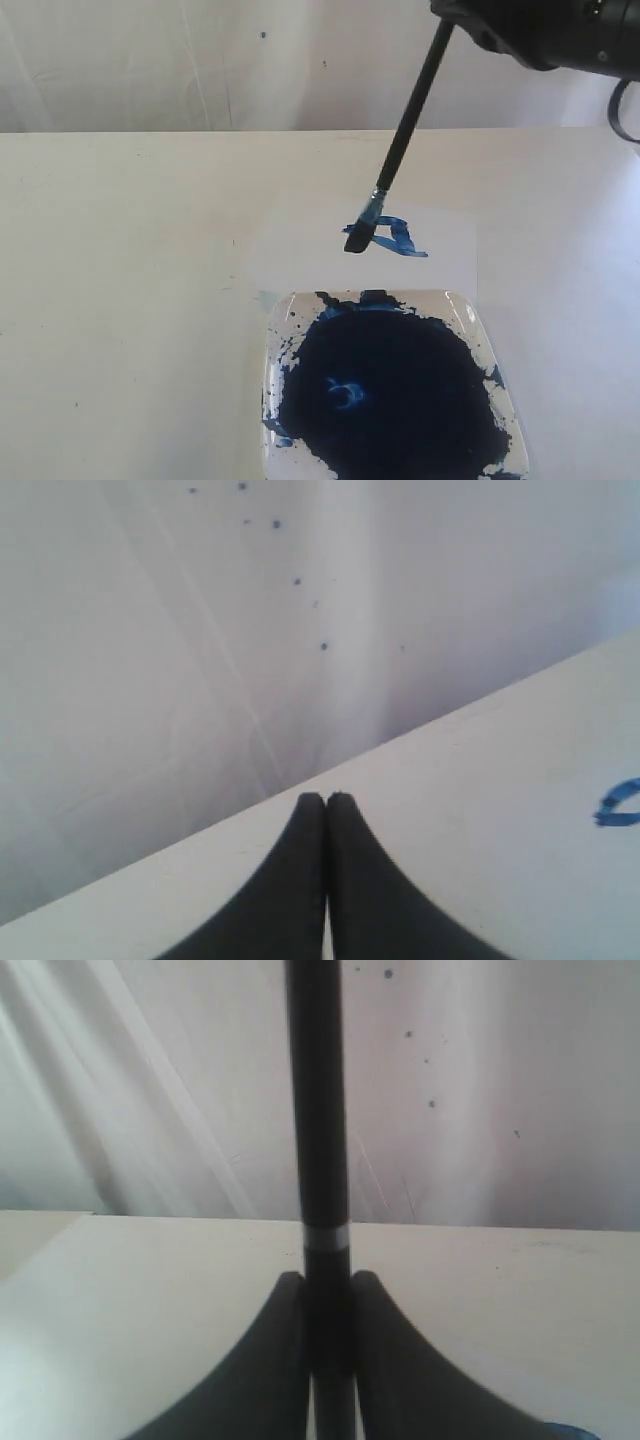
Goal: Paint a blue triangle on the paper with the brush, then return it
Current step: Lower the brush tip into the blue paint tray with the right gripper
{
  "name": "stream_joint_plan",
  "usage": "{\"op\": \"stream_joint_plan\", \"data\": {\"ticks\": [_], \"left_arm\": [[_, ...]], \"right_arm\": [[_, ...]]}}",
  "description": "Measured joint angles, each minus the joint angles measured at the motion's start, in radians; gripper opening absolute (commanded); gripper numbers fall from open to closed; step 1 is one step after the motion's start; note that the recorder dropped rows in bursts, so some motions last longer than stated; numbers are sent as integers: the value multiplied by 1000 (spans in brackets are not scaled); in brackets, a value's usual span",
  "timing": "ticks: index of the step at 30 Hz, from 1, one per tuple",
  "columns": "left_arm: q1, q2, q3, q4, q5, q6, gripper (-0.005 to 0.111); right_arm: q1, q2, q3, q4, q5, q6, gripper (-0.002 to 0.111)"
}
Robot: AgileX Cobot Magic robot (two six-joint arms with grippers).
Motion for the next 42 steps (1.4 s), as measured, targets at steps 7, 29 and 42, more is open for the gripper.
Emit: {"op": "stream_joint_plan", "data": {"ticks": [7, 29, 42], "left_arm": [[0, -25, 84, -2, -193, -4, 0], [0, -25, 89, -2, -187, -2, 0], [0, -25, 89, -2, -187, -2, 0]], "right_arm": [[-246, 138, 0, 64, 336, 41, 0], [-495, 526, 138, 187, 601, 191, 0], [-541, 625, 221, 169, 635, 197, 0]]}}
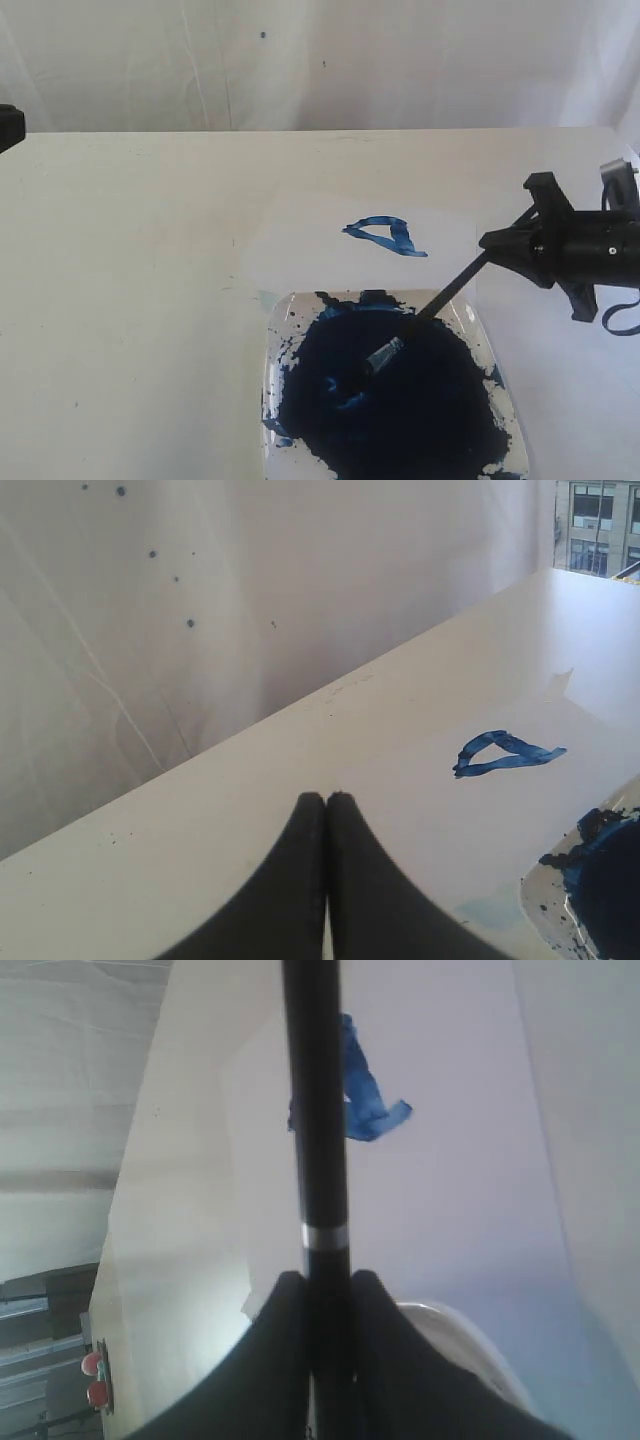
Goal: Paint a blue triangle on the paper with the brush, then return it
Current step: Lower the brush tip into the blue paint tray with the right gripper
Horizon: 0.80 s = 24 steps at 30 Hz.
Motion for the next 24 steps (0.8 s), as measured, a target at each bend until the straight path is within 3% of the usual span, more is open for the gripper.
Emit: {"op": "stream_joint_plan", "data": {"ticks": [24], "left_arm": [[0, 0, 0, 0, 0, 0, 0]], "right_arm": [[-6, 38, 67, 35, -87, -70, 0]]}}
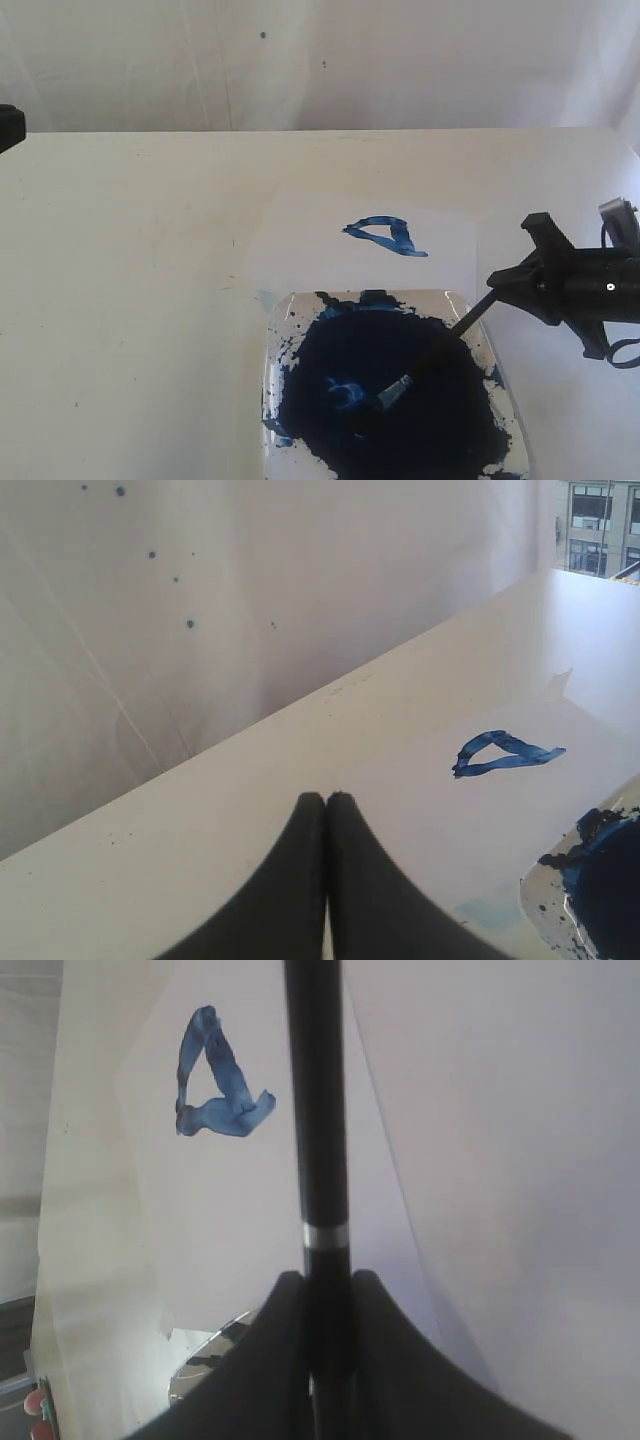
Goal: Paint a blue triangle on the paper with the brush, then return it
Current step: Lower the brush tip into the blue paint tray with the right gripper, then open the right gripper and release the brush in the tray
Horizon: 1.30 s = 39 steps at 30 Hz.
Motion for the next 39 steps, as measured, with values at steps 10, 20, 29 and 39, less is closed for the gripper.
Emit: {"op": "stream_joint_plan", "data": {"ticks": [10, 20, 29, 39], "left_arm": [[0, 0, 0, 0, 0, 0, 0], [0, 0, 0, 0, 0, 0, 0], [0, 0, 0, 0, 0, 0, 0], [0, 0, 0, 0, 0, -6, 0]], "right_arm": [[0, 10, 0, 5, -28, 0, 36], [-2, 10, 0, 5, -10, -19, 63], [-57, -95, 0, -187, -10, -28, 63], [-85, -359, 13, -345, 6, -52, 0]]}}
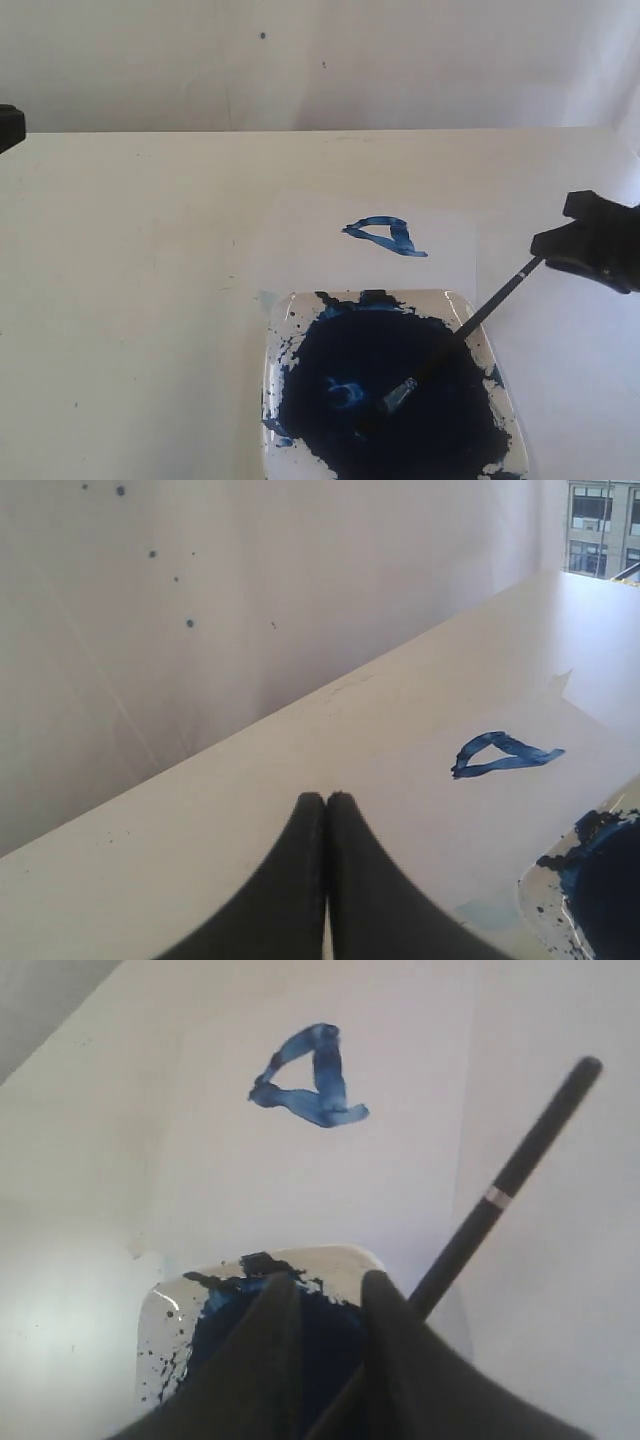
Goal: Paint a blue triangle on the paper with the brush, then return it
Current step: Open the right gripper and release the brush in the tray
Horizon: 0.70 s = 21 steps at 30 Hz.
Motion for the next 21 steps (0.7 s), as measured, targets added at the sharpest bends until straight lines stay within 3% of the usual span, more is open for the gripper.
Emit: {"op": "stream_joint_plan", "data": {"ticks": [6, 13, 21], "left_arm": [[0, 0, 0, 0, 33, -83, 0], [0, 2, 12, 0, 253, -169, 0], [0, 4, 16, -2, 271, -172, 0]], "right_arm": [[0, -170, 10, 15, -127, -114, 0], [0, -238, 10, 102, -224, -133, 0], [0, -238, 11, 110, -233, -137, 0]]}}
